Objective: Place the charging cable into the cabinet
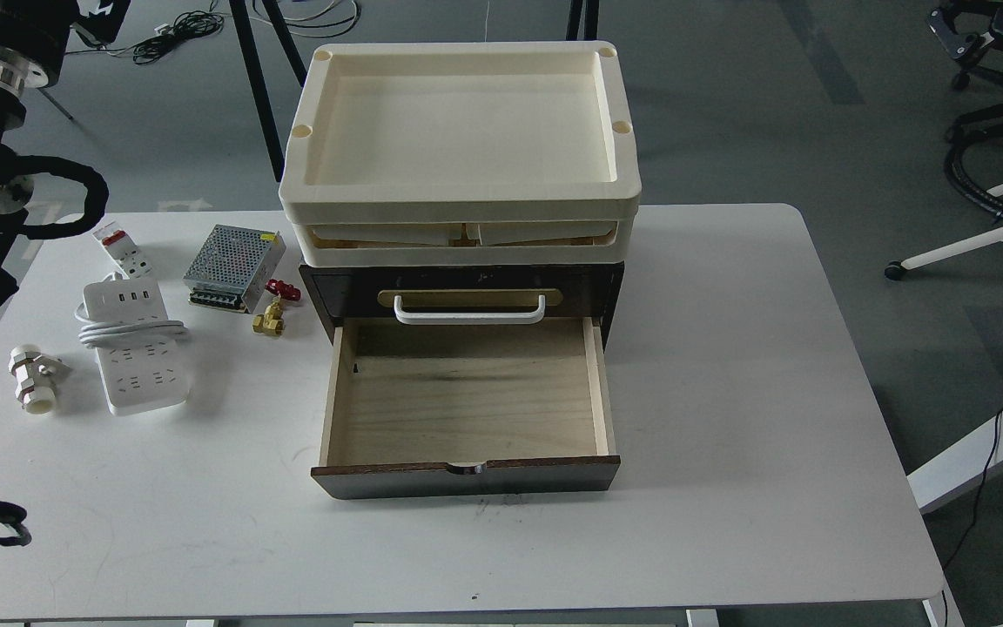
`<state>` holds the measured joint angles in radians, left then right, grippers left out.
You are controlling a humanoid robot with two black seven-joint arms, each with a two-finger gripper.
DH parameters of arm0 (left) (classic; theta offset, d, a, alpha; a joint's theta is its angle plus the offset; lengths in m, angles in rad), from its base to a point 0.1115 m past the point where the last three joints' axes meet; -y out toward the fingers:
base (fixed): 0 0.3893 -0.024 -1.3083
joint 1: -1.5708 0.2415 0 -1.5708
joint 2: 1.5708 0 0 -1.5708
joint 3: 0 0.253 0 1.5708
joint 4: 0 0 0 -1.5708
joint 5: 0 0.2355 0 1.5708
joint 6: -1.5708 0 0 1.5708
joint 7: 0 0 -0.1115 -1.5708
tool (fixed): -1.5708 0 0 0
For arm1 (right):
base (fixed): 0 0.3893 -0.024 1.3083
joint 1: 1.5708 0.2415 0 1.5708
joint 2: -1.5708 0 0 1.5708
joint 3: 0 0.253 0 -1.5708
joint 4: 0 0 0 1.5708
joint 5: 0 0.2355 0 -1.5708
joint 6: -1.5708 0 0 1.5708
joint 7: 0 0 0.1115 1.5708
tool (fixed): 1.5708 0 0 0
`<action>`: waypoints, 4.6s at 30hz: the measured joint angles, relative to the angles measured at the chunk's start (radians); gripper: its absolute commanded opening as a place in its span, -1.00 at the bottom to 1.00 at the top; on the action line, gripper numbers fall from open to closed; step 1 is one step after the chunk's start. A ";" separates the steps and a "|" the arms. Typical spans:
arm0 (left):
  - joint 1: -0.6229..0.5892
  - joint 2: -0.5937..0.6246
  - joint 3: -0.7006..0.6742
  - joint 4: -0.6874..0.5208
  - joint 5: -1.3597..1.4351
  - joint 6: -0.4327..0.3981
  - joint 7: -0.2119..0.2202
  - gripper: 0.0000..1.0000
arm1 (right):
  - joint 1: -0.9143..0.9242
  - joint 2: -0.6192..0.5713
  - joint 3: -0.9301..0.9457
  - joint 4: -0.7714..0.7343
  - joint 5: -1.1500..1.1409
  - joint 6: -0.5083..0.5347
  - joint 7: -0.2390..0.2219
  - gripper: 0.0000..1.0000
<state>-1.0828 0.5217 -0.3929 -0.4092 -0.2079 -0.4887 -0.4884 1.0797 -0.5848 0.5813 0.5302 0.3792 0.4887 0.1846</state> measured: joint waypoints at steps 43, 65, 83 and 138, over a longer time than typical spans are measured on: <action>0.024 0.806 -0.200 -0.793 0.909 0.000 0.000 0.98 | -0.110 -0.117 0.026 -0.033 0.003 0.000 0.016 0.99; 0.050 0.603 0.468 -0.673 1.949 0.404 -0.001 0.98 | -0.187 -0.154 0.037 -0.035 0.006 0.000 0.016 0.99; 0.085 0.138 0.703 -0.035 2.045 0.556 0.000 0.80 | -0.224 -0.164 0.037 -0.036 0.004 0.000 0.015 0.99; 0.228 -0.012 0.704 0.251 2.045 0.698 0.000 -0.57 | -0.268 -0.188 0.039 -0.038 0.005 0.000 0.024 0.99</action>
<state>-0.8548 0.5093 0.3114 -0.1579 1.8374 0.2098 -0.4887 0.8118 -0.7732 0.6199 0.4926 0.3837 0.4887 0.2086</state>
